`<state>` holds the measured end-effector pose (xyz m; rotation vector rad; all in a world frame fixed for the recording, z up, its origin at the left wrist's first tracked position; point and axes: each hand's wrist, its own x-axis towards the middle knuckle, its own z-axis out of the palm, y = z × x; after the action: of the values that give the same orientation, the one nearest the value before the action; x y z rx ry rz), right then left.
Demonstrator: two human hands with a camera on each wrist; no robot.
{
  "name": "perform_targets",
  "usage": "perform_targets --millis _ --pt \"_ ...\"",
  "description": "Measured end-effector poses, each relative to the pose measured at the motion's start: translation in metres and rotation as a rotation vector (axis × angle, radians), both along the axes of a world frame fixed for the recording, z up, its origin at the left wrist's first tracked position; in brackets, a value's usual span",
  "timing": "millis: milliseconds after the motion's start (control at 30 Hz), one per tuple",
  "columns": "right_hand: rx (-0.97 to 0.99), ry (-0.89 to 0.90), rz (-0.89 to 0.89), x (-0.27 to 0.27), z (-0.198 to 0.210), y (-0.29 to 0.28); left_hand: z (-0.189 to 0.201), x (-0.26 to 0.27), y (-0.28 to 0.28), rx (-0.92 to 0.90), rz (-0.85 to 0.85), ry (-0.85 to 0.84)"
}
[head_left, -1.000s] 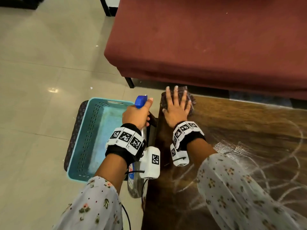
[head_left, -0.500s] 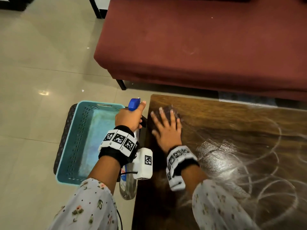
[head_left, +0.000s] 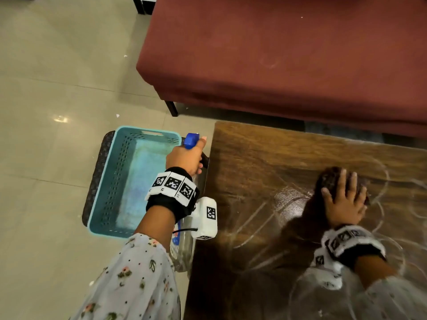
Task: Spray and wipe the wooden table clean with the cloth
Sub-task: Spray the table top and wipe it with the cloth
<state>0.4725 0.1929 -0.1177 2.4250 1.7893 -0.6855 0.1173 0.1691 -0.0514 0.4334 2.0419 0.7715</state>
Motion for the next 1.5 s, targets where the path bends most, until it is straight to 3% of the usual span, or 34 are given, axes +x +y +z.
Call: perform_targets --millis 167,333,433,567,633,700,933,1067,1167,1267,1500 --pt "-0.102 0.032 -0.081 -0.072 -0.004 -0.057 -0.004 -0.006 -0.026 0.003 -0.011 0.027" --pt "-0.009 0.094 0.335 -0.191 -0.006 -0.045 -0.006 -0.021 -0.032 0.025 0.024 -0.053" --pt "-0.01 0.13 0.561 -0.242 -0.008 -0.066 -0.005 -0.033 -0.039 0.029 0.068 -0.065" --pt "0.061 0.144 0.856 -0.23 -0.018 -0.113 -0.005 -0.032 -0.055 0.045 0.087 -0.014" --pt "0.067 0.135 0.903 -0.198 -0.014 -0.111 0.003 -0.016 -0.059 0.06 0.057 0.02" --pt "0.079 0.1 0.84 -0.159 -0.013 -0.101 0.009 0.006 -0.06 0.066 0.005 0.032" --pt "0.037 0.004 0.36 0.021 -0.02 -0.066 0.006 0.076 -0.063 0.052 -0.096 -0.009" --pt "0.042 -0.02 0.192 0.074 -0.016 -0.096 0.004 0.089 -0.076 0.077 -0.068 -0.008" --pt "-0.002 0.0 0.049 0.066 -0.008 -0.137 0.007 0.085 -0.092 0.052 -0.054 0.021" --pt "-0.09 0.01 0.042 0.03 0.0 -0.148 0.008 0.072 -0.111 0.038 -0.022 0.056" --pt "-0.021 0.105 0.449 -0.136 0.002 -0.159 0.001 0.03 -0.151 -0.036 0.06 0.093"
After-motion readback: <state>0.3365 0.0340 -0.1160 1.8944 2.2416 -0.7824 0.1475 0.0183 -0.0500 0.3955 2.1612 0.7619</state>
